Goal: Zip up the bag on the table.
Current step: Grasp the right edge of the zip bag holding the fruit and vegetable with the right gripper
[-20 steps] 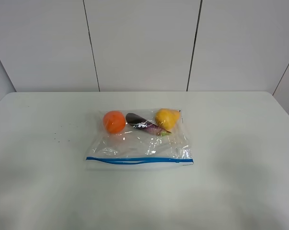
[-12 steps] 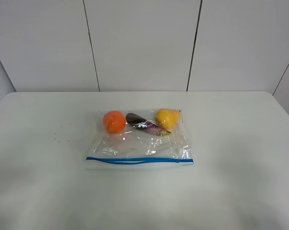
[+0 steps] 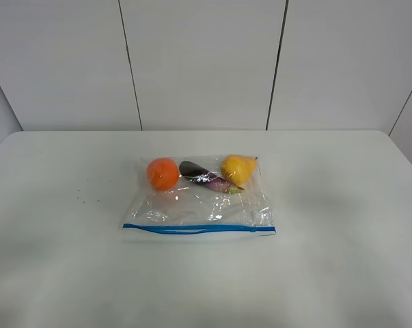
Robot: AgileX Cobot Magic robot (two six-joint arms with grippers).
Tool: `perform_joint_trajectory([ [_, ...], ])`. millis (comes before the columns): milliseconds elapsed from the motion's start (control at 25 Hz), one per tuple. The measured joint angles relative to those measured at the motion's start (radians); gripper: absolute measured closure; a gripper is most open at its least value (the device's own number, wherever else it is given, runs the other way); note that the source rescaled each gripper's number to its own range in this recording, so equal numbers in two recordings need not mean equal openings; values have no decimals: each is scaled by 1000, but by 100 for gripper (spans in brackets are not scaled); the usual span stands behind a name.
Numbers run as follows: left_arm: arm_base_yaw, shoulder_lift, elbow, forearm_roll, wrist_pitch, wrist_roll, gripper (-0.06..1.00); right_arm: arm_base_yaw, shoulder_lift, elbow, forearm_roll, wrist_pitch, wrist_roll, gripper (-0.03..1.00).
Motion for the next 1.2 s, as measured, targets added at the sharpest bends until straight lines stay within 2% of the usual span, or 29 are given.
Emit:
perform_joint_trajectory([
  [280, 0, 0, 0, 0, 0, 0, -6, 0, 497, -207, 38, 13, -14, 11],
  [480, 0, 0, 0, 0, 0, 0, -6, 0, 822, -304, 138, -19, -107, 11],
  [800, 0, 0, 0, 0, 0, 0, -6, 0, 1196, -387, 425, -121, -413, 11],
  [1080, 0, 0, 0, 0, 0, 0, -6, 0, 1362, -390, 700, -150, -712, 11],
  [1200, 0, 0, 0, 0, 0, 0, -6, 0, 1420, -390, 788, -152, -816, 11],
])
